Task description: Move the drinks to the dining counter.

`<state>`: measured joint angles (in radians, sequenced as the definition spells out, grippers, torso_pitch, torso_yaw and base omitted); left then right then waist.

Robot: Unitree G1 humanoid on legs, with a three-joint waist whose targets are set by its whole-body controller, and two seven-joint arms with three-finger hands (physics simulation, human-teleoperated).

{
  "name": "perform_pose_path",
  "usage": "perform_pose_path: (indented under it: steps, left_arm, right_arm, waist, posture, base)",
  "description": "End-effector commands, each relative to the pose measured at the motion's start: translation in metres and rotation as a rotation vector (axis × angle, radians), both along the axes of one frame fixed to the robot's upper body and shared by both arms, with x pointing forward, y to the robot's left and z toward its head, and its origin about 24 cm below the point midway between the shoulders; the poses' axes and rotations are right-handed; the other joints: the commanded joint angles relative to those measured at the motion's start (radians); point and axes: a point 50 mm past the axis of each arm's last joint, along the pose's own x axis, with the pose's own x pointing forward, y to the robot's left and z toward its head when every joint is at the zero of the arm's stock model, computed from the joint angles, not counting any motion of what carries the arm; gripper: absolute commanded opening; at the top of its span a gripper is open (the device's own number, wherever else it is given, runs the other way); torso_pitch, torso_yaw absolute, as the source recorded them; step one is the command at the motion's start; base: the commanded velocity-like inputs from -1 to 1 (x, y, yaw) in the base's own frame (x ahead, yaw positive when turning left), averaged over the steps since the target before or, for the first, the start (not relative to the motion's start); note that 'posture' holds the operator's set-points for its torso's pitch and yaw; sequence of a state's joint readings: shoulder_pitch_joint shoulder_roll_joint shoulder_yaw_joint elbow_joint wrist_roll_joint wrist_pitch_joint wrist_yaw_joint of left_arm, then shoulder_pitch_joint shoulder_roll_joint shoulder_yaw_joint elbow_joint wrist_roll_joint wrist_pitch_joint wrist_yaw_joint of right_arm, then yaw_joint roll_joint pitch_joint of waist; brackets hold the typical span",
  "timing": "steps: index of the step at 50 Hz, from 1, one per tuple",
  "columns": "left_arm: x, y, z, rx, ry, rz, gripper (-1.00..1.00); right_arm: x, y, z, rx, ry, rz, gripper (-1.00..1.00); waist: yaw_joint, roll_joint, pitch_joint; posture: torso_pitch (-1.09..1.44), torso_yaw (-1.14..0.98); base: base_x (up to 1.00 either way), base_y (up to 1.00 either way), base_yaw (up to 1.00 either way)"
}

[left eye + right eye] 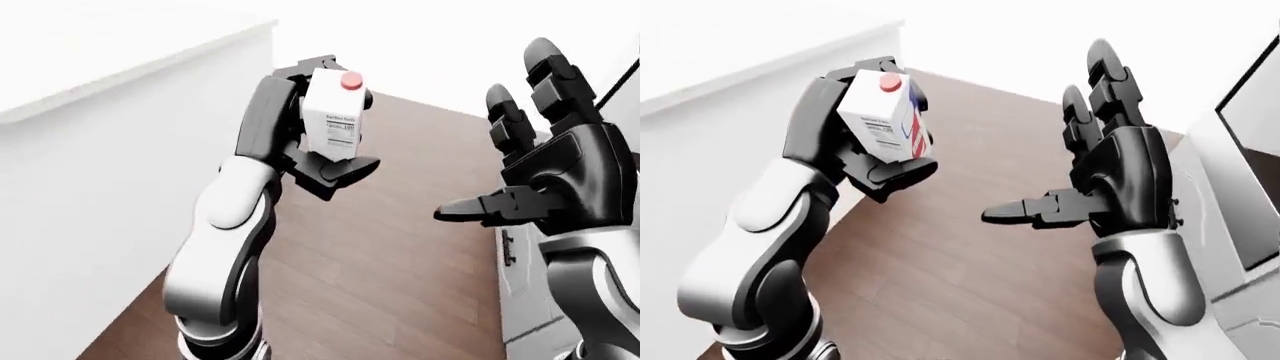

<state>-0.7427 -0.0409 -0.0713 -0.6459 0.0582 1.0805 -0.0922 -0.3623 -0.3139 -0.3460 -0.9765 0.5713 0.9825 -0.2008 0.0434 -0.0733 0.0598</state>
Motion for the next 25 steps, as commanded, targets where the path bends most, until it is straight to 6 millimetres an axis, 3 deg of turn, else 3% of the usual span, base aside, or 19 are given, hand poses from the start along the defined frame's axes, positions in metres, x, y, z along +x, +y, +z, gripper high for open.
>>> perform_pose_path:
  steps: [1, 2, 3, 4, 5, 7, 9, 15, 17, 18, 19, 20, 22, 25]
  left_arm:
    - [-0.0056, -0.0030, 0.0129, -0.014, -0.075, -0.023, -1.00]
    - [-0.0061, -0.0029, 0.0133, -0.014, -0.076, -0.023, -1.00]
    - [-0.0064, -0.0027, 0.0134, -0.014, -0.076, -0.023, -1.00]
    - [-0.0064, -0.0026, 0.0135, -0.015, -0.076, -0.022, -1.00]
    - [-0.0062, -0.0023, 0.0133, -0.014, -0.076, -0.022, -1.00]
    - [-0.0059, -0.0017, 0.0131, -0.014, -0.076, -0.020, -1.00]
    - [-0.0062, -0.0013, 0.0133, -0.014, -0.077, -0.020, -1.00]
    - [-0.0060, -0.0003, 0.0146, -0.014, -0.079, -0.017, -1.00]
    - [-0.0057, 0.0002, 0.0152, -0.015, -0.080, -0.015, -1.00]
    - [-0.0058, 0.0001, 0.0153, -0.015, -0.080, -0.014, -1.00]
    - [-0.0058, 0.0000, 0.0153, -0.015, -0.081, -0.015, -1.00]
    - [-0.0057, 0.0000, 0.0153, -0.016, -0.081, -0.015, -1.00]
    - [-0.0054, 0.0002, 0.0152, -0.018, -0.081, -0.015, -1.00]
    - [-0.0050, 0.0006, 0.0134, -0.019, -0.079, -0.014, -1.00]
  right_arm:
    - [-0.0032, -0.0016, 0.0074, -0.006, -0.053, -0.013, 1.00]
    - [-0.0031, -0.0014, 0.0072, -0.006, -0.053, -0.012, 1.00]
    - [-0.0033, -0.0010, 0.0071, -0.008, -0.054, -0.012, 1.00]
    - [-0.0034, -0.0008, 0.0071, -0.008, -0.054, -0.011, 1.00]
    - [-0.0039, -0.0003, 0.0072, -0.010, -0.055, -0.010, 1.00]
    - [-0.0038, -0.0002, 0.0075, -0.011, -0.056, -0.010, 1.00]
    - [-0.0043, 0.0002, 0.0076, -0.013, -0.057, -0.009, 1.00]
    - [-0.0049, 0.0010, 0.0084, -0.017, -0.058, -0.007, 1.00]
    - [-0.0048, 0.0011, 0.0082, -0.018, -0.058, -0.006, 1.00]
    - [-0.0045, 0.0014, 0.0077, -0.019, -0.058, -0.004, 1.00]
    - [-0.0046, 0.0018, 0.0075, -0.020, -0.057, -0.003, 1.00]
    - [-0.0044, 0.0019, 0.0072, -0.020, -0.057, -0.003, 1.00]
    - [-0.0041, 0.0019, 0.0068, -0.021, -0.056, -0.002, 1.00]
    - [-0.0042, 0.0029, 0.0043, -0.025, -0.054, 0.002, 1.00]
  waist:
    - [-0.006, -0.003, -0.014]
    - [-0.007, -0.023, -0.017]
    - [-0.010, -0.057, -0.032]
    - [-0.008, -0.055, -0.050]
    - [-0.018, -0.039, -0.020]
    - [-0.008, -0.038, -0.028]
    - [-0.008, -0.018, -0.036]
    - [-0.021, 0.059, -0.027]
    - [-0.021, 0.102, -0.035]
    - [-0.014, 0.142, -0.052]
    - [-0.007, 0.110, -0.034]
    - [-0.006, 0.115, -0.038]
    - [0.012, 0.088, -0.048]
    - [0.013, 0.055, -0.033]
  posture:
    - [0.00, 0.00]
    - [0.00, 0.00]
    - [0.00, 0.00]
    - [0.00, 0.00]
    - [0.00, 0.00]
    - [0.00, 0.00]
    - [0.00, 0.00]
    - [0.00, 0.00]
    - [0.00, 0.00]
    - [0.00, 0.00]
    - [0.00, 0.00]
    - [0.00, 0.00]
    - [0.00, 0.00]
    - [0.00, 0.00]
  base:
    - [0.00, 0.00, 1.00]
    - [0.00, 0.00, 1.00]
    - [0.00, 0.00, 1.00]
    - [0.00, 0.00, 1.00]
    - [0.00, 0.00, 1.00]
    - [0.00, 0.00, 1.00]
    - [0.00, 0.00, 1.00]
    - [0.00, 0.00, 1.00]
    - [0.00, 0.00, 1.00]
    - [0.00, 0.00, 1.00]
    - [0.00, 0.00, 1.00]
    - [0.00, 0.00, 1.00]
    - [0.00, 0.00, 1.00]
    - [0.00, 0.00, 1.00]
